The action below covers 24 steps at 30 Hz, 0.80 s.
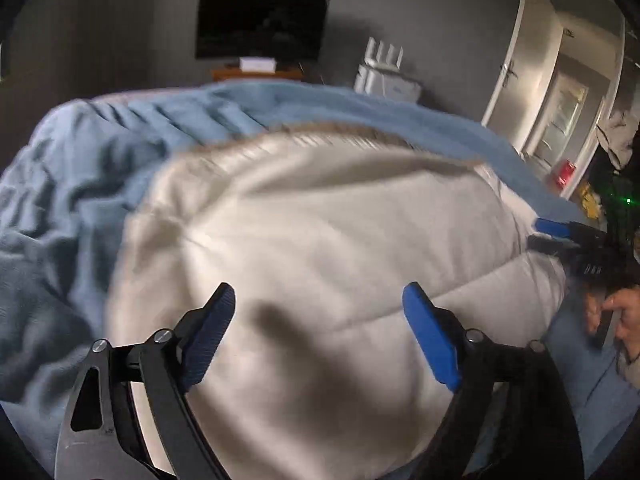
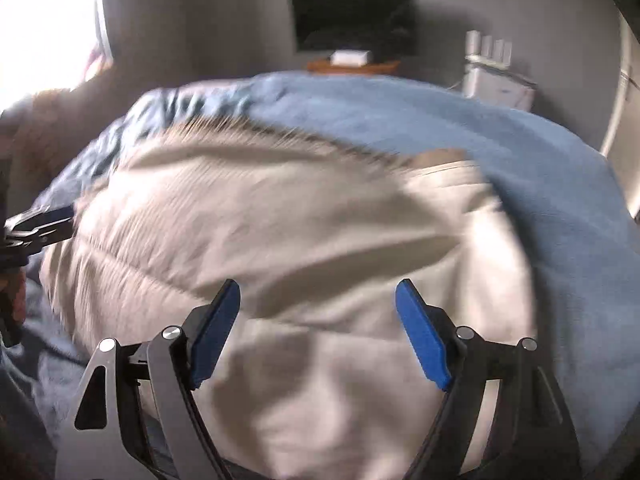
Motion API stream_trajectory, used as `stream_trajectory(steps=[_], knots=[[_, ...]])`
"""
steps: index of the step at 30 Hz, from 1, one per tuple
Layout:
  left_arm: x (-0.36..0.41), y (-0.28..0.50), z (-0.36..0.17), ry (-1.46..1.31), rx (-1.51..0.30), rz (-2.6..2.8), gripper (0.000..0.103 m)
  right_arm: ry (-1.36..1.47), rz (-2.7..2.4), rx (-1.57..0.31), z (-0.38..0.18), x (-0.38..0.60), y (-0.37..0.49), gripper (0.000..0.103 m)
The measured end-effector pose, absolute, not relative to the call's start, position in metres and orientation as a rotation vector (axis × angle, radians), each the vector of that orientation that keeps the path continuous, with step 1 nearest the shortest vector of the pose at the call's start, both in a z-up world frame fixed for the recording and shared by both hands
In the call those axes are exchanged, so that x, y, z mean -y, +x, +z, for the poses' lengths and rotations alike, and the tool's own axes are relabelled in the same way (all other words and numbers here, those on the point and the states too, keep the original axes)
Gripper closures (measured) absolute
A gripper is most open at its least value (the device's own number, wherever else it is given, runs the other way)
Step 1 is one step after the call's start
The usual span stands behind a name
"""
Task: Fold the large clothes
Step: 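Open both tools and release the folded side, then push the folded jacket bundle flat with both open tools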
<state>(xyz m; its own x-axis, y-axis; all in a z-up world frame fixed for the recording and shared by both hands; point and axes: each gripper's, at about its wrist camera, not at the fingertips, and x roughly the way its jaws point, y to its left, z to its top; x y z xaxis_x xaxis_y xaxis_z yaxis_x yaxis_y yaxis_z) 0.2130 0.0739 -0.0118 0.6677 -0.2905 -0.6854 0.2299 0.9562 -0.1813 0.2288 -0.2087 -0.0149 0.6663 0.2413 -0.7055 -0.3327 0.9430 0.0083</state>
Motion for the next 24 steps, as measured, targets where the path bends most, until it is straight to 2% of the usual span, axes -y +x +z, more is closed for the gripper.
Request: stream_trajectory(steps=[3, 14, 17, 20, 22, 24], knots=[[-0.06, 0.246, -0.022, -0.076, -0.782, -0.247, 0.014, -0.14, 0.307, -0.79, -0.023, 0.188, 0.241, 0.027], [-0.06, 0.378, -0.012, -0.086, -0.865, -0.056, 0.014, -0.055, 0.206, -0.846, -0.024, 0.168, 0.364, 0.026], [-0.064, 0.402, -0.017, -0.077, -0.934, -0.014, 0.006, -0.046, 0.161, -0.852, -0.029, 0.165, 0.391, 0.026], [-0.071, 0.401, -0.012, -0.125, -0.919, -0.013, 0.007, 0.05, 0.158, -0.876, -0.028, 0.175, 0.397, 0.026], [-0.069, 0.381, -0.001, -0.13, -0.874, -0.034, 0.013, 0.055, 0.174, -0.838, -0.019, 0.179, 0.378, 0.026], [-0.065, 0.345, 0.014, -0.082, -0.815, -0.038, 0.011, 0.031, 0.216, -0.755, -0.005, 0.182, 0.338, 0.026]])
